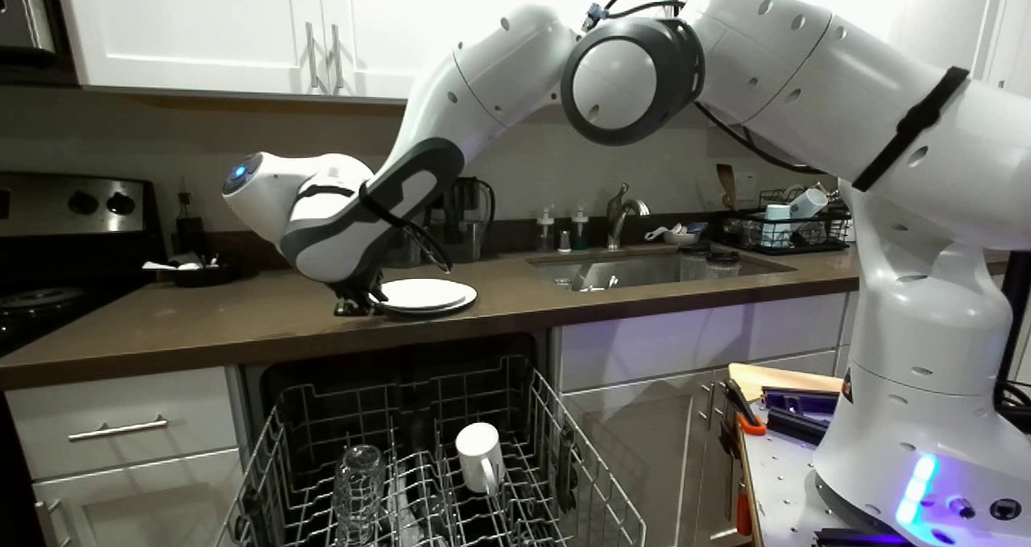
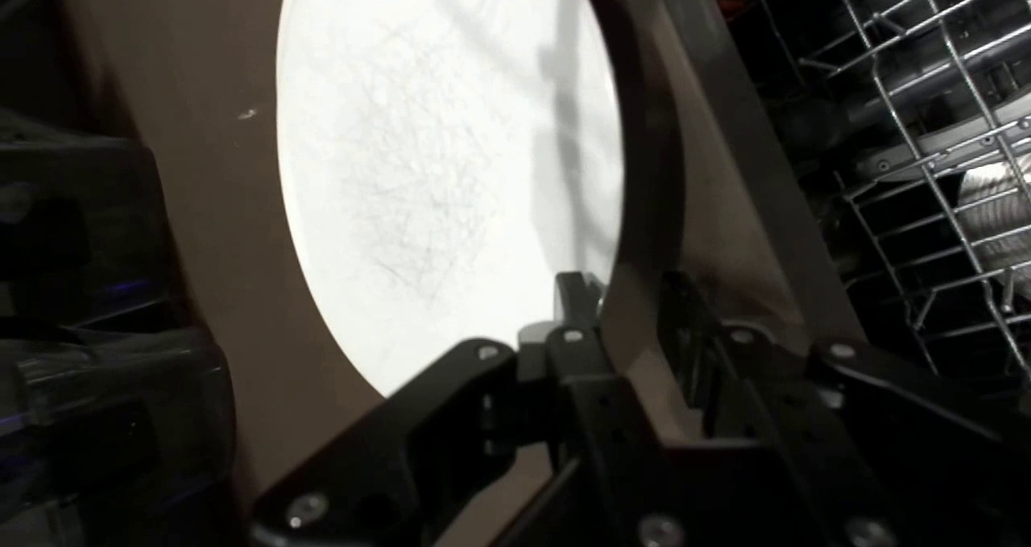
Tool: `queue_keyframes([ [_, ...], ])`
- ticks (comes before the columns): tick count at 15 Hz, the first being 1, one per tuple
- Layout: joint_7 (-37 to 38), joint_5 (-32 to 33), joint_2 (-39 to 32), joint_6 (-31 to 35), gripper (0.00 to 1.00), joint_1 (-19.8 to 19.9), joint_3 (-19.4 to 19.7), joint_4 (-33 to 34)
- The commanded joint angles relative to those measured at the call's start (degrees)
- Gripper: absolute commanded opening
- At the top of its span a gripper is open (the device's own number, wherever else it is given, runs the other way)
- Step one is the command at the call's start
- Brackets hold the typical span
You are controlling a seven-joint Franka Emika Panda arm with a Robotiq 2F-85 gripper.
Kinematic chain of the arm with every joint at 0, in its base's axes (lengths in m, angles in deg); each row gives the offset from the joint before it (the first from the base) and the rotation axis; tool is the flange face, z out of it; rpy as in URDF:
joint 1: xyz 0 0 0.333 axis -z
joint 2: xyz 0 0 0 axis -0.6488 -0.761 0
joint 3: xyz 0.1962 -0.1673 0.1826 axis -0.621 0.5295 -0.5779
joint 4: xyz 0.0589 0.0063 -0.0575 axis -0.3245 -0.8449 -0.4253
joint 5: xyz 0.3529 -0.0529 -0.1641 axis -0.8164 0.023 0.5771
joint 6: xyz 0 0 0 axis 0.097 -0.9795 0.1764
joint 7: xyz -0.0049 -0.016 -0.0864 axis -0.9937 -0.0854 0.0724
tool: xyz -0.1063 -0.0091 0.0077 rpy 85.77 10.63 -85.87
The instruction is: Pick a plate on the counter and put it in the rack
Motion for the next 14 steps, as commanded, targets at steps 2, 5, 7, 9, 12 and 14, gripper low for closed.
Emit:
queue_keyframes([
  [2,-2.01,1.35,-2.4,-2.64,0.35,-0.67,1.03,3.25],
  [5,-2.17,2.21,-2.99,-3.27,0.33,-0.74,1.07,3.76],
  [7,-2.21,3.23,-3.21,-3.61,0.32,-0.76,1.1,3.89],
  [9,-2.17,3.96,-3.3,-3.86,0.34,-0.78,1.1,3.95],
  [12,-2.15,5.34,-3.42,-4.14,0.29,-0.72,0.96,4.01],
  [14,-2.11,5.86,-3.42,-4.18,0.26,-0.68,0.89,3.96],
])
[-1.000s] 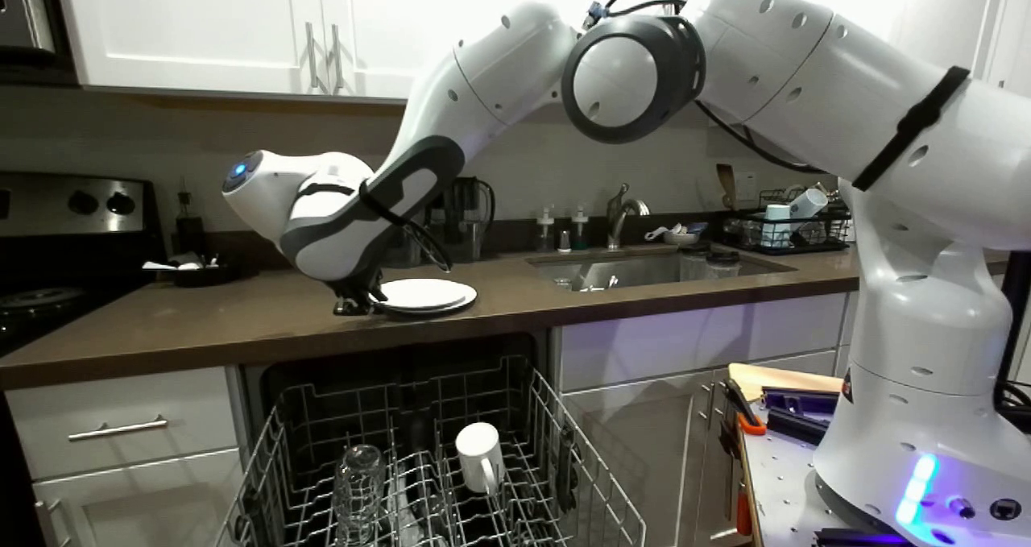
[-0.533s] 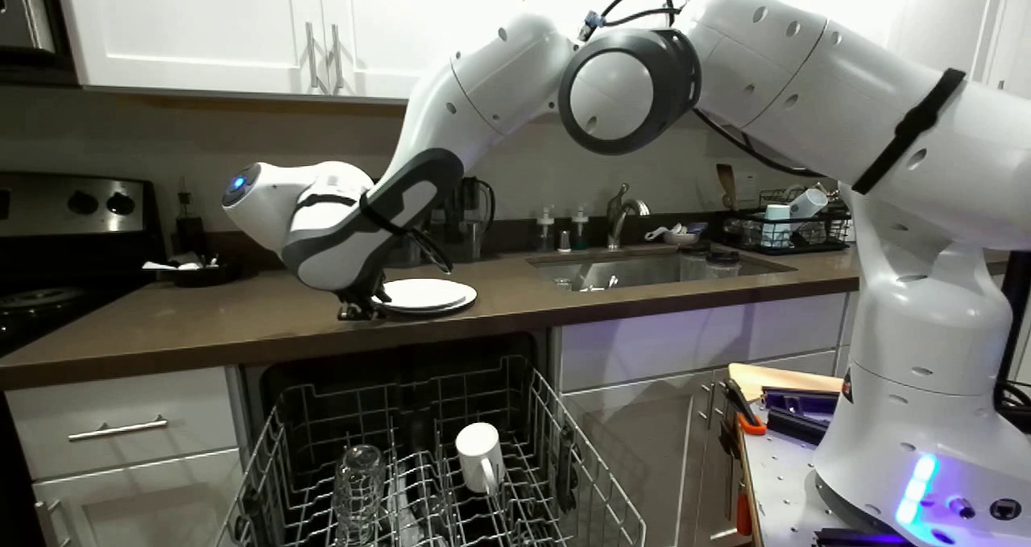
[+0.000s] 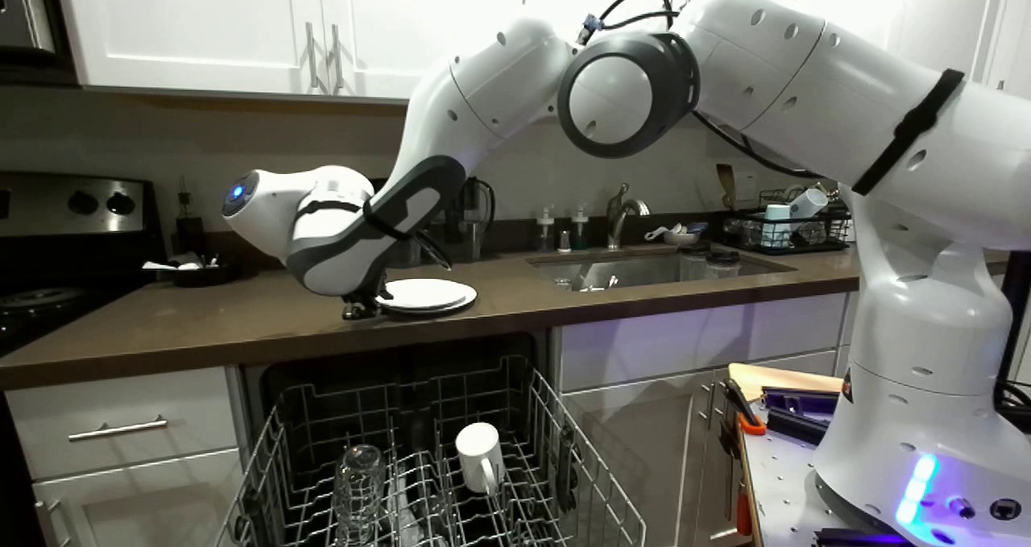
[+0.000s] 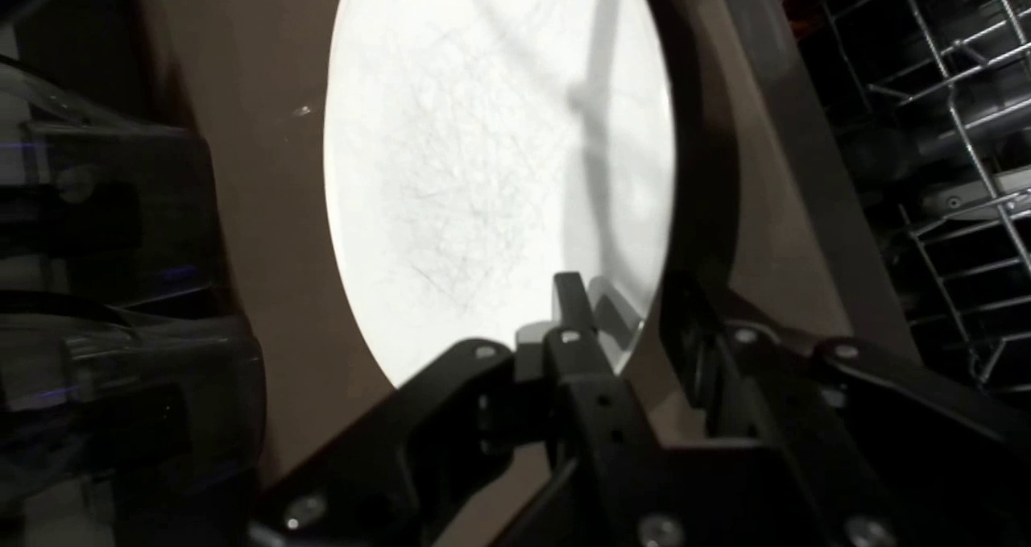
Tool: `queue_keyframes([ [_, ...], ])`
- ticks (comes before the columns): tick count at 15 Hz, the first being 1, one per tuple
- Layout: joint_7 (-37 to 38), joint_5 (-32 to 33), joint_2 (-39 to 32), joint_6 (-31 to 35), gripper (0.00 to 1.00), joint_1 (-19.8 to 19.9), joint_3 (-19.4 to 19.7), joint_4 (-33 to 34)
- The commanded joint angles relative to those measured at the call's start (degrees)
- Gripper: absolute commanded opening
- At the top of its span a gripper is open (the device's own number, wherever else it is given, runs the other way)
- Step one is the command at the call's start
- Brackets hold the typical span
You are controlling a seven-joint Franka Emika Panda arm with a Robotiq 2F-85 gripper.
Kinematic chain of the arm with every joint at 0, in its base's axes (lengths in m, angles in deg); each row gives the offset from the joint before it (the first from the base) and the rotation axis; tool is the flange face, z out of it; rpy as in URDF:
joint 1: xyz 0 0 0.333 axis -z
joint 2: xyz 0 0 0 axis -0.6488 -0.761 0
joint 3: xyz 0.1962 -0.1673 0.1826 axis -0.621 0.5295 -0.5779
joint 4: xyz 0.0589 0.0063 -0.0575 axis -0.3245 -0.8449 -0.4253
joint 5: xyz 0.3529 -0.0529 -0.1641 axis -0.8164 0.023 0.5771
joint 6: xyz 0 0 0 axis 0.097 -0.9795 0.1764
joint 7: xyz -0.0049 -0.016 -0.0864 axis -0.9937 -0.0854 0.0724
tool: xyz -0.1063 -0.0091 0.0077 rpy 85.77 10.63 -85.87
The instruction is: Pick a plate on the counter and put it in the rack
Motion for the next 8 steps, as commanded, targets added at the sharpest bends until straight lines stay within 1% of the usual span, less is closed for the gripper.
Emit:
queue_keyframes([
  [1,-1.88,1.52,-1.38,-2.24,0.19,-0.52,0.65,2.5],
  [2,-1.89,1.78,-1.38,-2.25,0.15,-0.49,0.6,2.46],
  [3,-1.86,2.02,-1.39,-2.23,0.16,-0.45,0.54,2.43],
  [4,-1.84,2.19,-1.42,-2.22,0.12,-0.43,0.5,2.42],
  [5,-1.81,2.34,-1.49,-2.23,0.2,-0.41,0.48,2.42],
  [6,-1.78,2.56,-1.52,-2.24,0.22,-0.41,0.47,2.4],
  [8,-1.75,2.71,-1.68,-2.18,0.3,-0.33,0.4,2.43],
])
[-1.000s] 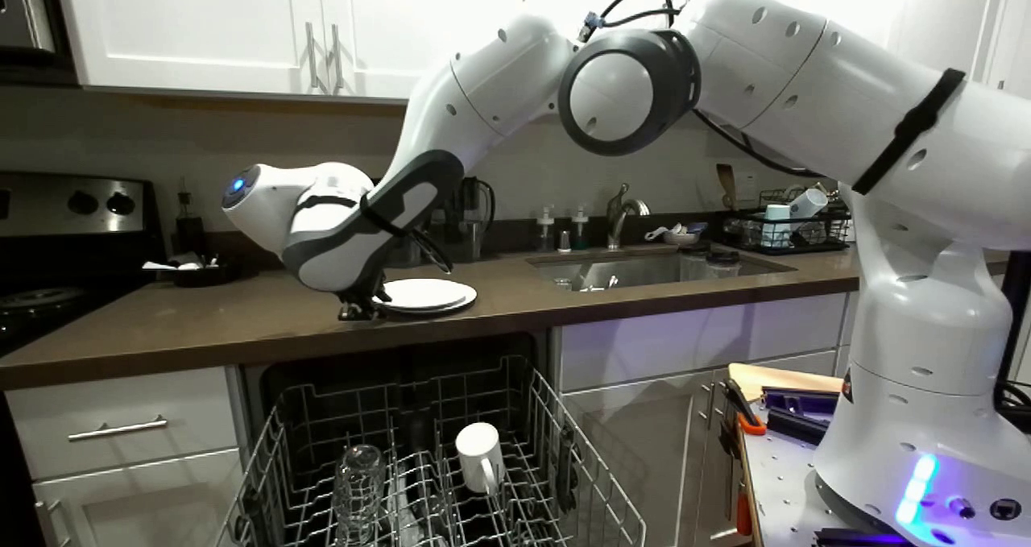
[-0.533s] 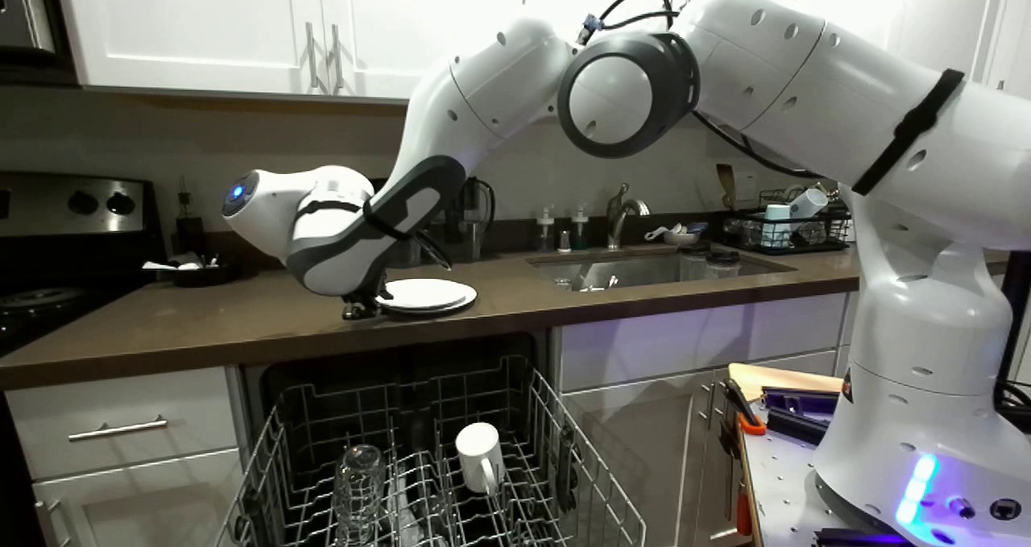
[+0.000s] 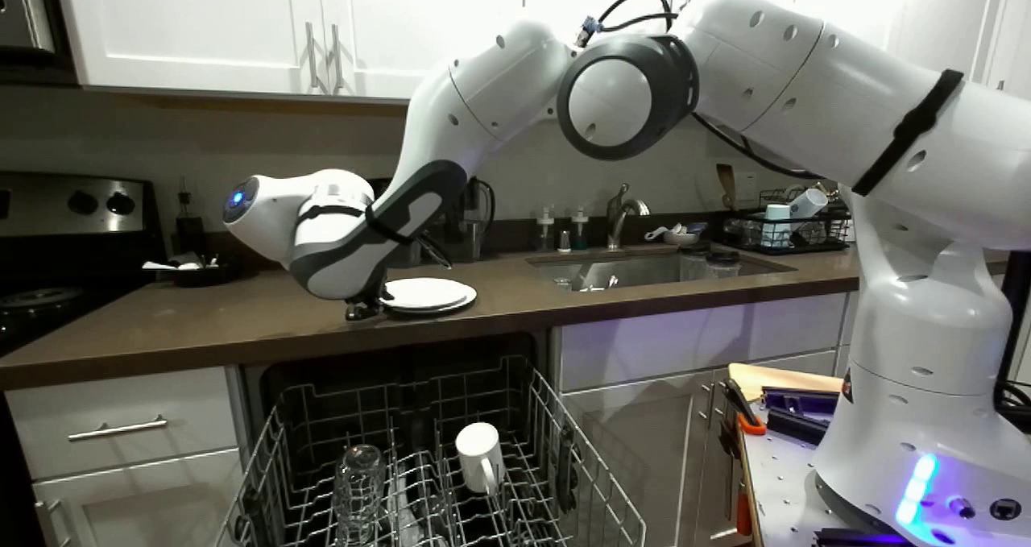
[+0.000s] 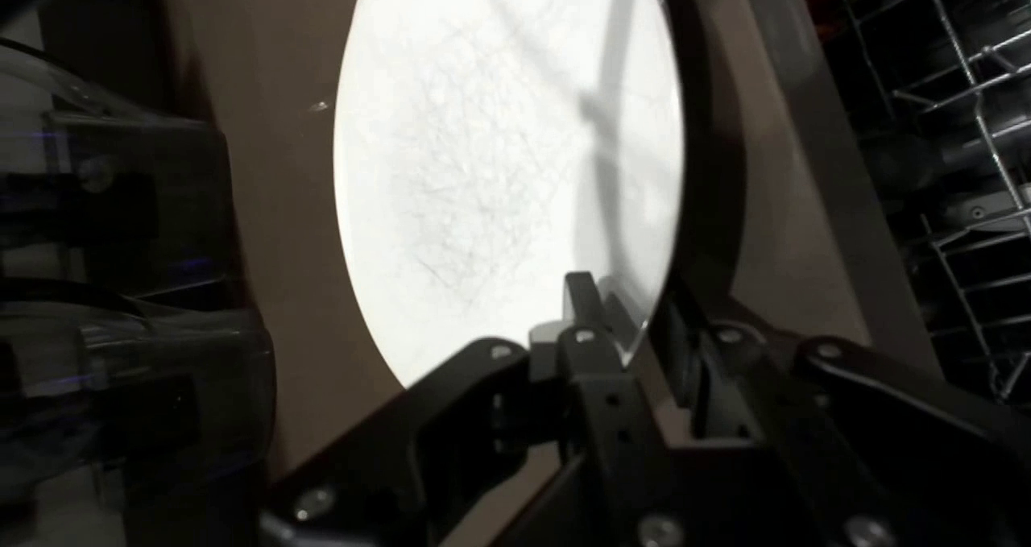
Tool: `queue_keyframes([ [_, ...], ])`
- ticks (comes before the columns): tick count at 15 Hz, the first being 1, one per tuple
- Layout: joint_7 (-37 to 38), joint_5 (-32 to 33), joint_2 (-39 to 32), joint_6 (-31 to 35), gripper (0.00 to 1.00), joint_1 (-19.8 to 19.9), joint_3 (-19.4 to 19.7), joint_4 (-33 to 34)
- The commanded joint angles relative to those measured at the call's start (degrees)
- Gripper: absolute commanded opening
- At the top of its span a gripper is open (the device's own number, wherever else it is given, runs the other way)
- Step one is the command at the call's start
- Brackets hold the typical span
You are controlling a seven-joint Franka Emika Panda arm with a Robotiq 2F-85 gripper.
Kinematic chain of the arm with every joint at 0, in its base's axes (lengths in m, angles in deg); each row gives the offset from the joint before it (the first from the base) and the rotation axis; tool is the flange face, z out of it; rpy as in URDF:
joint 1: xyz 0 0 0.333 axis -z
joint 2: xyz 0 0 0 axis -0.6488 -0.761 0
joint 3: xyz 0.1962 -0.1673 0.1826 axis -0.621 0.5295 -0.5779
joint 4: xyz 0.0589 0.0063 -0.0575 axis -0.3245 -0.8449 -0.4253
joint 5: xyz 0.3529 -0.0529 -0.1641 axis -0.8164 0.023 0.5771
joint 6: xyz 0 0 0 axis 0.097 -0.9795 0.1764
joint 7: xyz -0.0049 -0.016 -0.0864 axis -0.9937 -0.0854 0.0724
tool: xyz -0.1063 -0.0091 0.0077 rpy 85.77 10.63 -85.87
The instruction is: Pick a plate on the counter and put it in the rack
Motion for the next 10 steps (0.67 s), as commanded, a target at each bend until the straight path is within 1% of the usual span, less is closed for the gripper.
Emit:
queue_keyframes([
  [1,-1.74,1.06,-1.36,-1.98,0.29,-0.27,0.39,2.38],
  [2,-1.66,1.1,-1.35,-2.0,0.13,-0.29,0.41,2.34],
  [3,-1.56,1.24,-1.31,-2.12,0.14,-0.39,0.52,2.31],
  [4,-1.44,1.42,-1.28,-2.41,0.11,-0.54,0.67,2.33],
  [5,-1.45,1.56,-1.24,-2.66,0.06,-0.63,0.74,2.35],
  [6,-1.38,1.98,-1.21,-3.29,0.04,-0.8,0.87,2.47],
  [10,-1.53,4.06,-1.15,-6.29,0.07,-1.33,0.86,3.61],
])
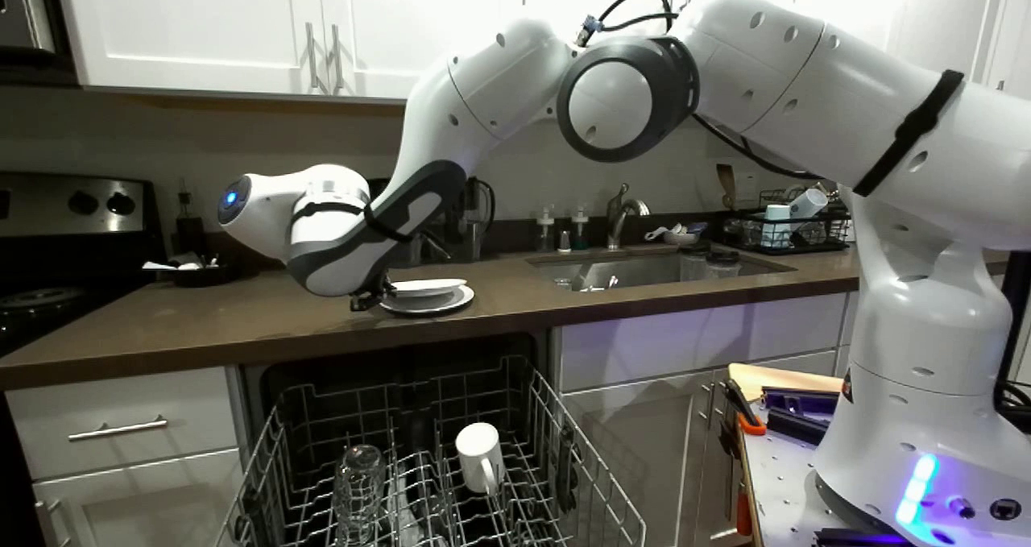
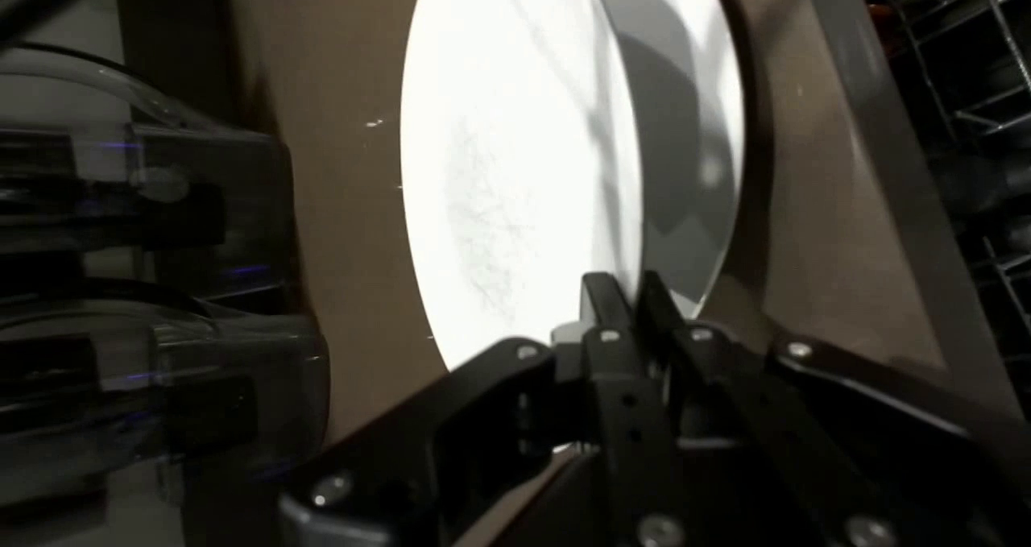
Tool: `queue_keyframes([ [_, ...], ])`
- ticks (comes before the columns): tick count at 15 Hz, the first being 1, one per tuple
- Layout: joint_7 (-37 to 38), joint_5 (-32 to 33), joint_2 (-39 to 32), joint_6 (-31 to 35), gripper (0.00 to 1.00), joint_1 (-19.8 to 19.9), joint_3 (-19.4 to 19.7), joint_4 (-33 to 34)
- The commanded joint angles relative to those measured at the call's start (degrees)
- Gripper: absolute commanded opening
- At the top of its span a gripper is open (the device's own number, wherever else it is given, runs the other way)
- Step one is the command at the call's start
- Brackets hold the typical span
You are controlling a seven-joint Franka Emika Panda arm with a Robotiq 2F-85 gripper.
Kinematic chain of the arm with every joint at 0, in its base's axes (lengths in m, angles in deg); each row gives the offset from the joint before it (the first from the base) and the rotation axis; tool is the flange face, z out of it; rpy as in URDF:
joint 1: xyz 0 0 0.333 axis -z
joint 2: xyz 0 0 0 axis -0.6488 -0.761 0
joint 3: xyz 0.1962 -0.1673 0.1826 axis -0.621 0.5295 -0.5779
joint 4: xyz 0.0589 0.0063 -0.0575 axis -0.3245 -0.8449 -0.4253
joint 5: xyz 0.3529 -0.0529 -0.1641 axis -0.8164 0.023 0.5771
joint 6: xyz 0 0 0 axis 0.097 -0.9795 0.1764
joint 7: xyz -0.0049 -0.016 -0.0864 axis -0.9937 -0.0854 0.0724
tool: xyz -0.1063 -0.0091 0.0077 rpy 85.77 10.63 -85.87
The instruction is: Pick a plate on the counter and put it in the rack
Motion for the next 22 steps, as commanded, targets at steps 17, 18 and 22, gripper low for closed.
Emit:
queue_keyframes([
  [17,-1.45,1.97,0.77,-14.59,0.07,-5.21,-0.64,5.16],
  [18,-1.48,1.91,0.8,-15.04,0.07,-5.33,-0.76,5.34],
  [22,-1.61,0.91,1.98,-15.38,0.07,-5.73,-0.37,4.61],
])
